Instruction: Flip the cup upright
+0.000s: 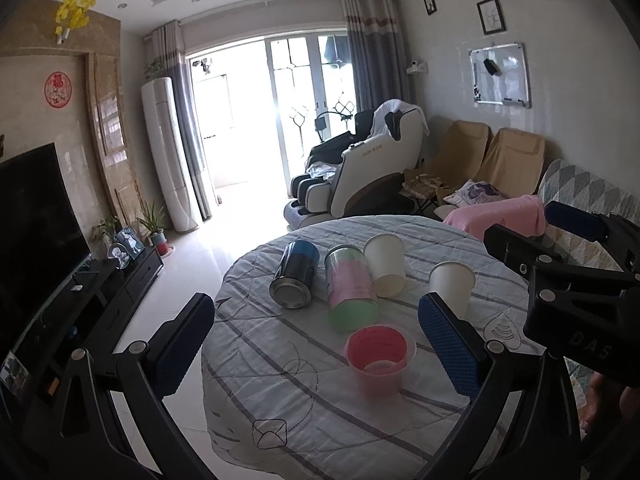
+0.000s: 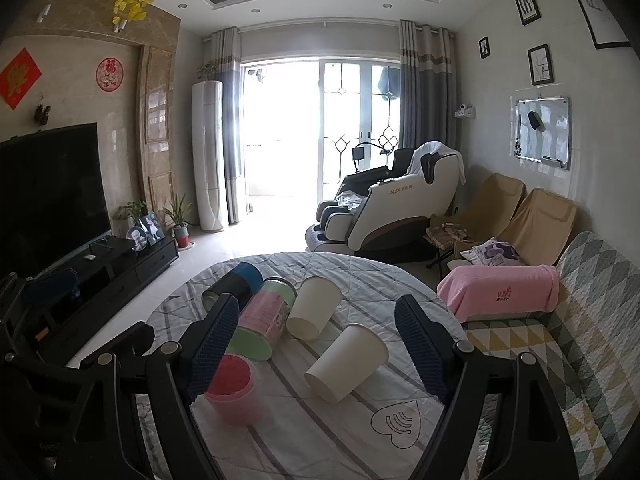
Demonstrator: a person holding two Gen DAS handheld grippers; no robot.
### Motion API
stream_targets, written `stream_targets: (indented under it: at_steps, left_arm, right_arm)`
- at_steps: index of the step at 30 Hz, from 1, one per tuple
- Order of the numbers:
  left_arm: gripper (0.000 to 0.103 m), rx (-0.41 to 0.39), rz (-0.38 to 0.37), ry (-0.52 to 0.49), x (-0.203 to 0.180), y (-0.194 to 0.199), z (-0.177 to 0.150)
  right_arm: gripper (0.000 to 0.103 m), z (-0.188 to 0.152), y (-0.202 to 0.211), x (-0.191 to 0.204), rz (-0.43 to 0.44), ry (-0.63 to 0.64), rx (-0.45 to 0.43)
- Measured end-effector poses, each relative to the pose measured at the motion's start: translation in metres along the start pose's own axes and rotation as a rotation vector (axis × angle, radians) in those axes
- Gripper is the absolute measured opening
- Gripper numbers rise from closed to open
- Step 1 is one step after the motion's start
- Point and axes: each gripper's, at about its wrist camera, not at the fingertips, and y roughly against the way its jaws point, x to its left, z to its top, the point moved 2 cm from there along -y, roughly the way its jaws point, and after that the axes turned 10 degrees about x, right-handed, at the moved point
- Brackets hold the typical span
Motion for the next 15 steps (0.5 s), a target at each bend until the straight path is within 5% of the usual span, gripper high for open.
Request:
stream_targets:
  at_steps: [15]
  left_arm:
    - [0.103, 0.032, -0.011, -0.017, -0.003, -0.011, -0.002]
  right_arm:
    - [0.082, 0.000, -0.009, 0.001, 0.002, -0.006, 0.040]
